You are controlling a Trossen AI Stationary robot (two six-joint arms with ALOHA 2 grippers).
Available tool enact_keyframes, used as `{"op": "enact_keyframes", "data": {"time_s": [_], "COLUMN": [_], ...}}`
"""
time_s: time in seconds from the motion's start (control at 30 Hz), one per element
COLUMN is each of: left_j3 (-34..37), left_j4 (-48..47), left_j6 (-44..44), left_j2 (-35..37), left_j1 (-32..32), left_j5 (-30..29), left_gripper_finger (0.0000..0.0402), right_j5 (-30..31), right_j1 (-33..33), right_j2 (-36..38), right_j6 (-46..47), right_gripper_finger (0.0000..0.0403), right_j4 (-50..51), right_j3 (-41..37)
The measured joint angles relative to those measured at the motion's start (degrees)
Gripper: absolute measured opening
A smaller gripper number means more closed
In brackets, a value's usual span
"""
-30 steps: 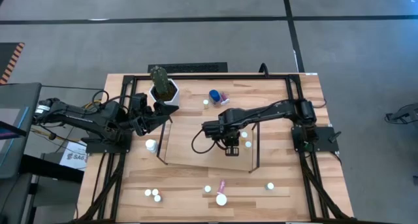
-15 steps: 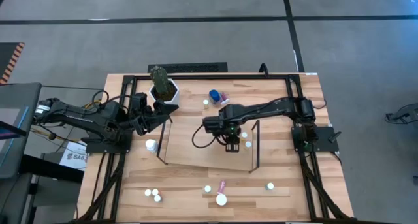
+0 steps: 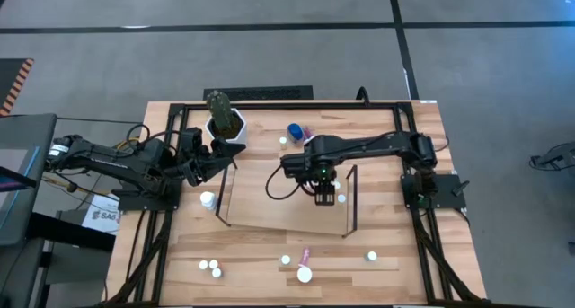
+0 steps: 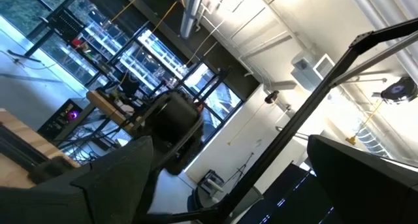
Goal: Pick and place medicine bottles onto shelf by color
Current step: Put the blue pill bottle on the shelf
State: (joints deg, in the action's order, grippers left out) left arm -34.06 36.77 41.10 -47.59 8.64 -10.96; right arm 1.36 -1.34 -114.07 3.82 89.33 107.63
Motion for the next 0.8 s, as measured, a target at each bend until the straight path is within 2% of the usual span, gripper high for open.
{"op": "enact_keyframes", "data": {"time_s": [0.23,0.5,0.63,0.8], "left_j3": [0.0,0.0,0.0,0.0], "left_j4": [0.19,0.04,-0.01,-0.04], "left_j6": [0.04,0.79,2.26,4.36], "left_j2": [0.0,0.0,0.0,0.0], "left_j1": [0.0,0.0,0.0,0.0], "left_j5": [0.0,0.02,0.15,3.32], "left_gripper_finger": [0.0393,0.0393,0.0393,0.0393], "right_j5": [1.87,1.87,1.73,-1.41], "right_j1": [0.36,-3.27,-8.73,-18.97], "right_j2": [6.93,18.62,24.82,30.89], "right_j6": [3.74,20.38,31.71,54.65], "right_gripper_finger": [0.0229,0.0228,0.0228,0.0229], "right_j4": [0.68,0.64,0.57,0.68], "right_j3": [0.39,0.07,-3.46,-11.32]}}
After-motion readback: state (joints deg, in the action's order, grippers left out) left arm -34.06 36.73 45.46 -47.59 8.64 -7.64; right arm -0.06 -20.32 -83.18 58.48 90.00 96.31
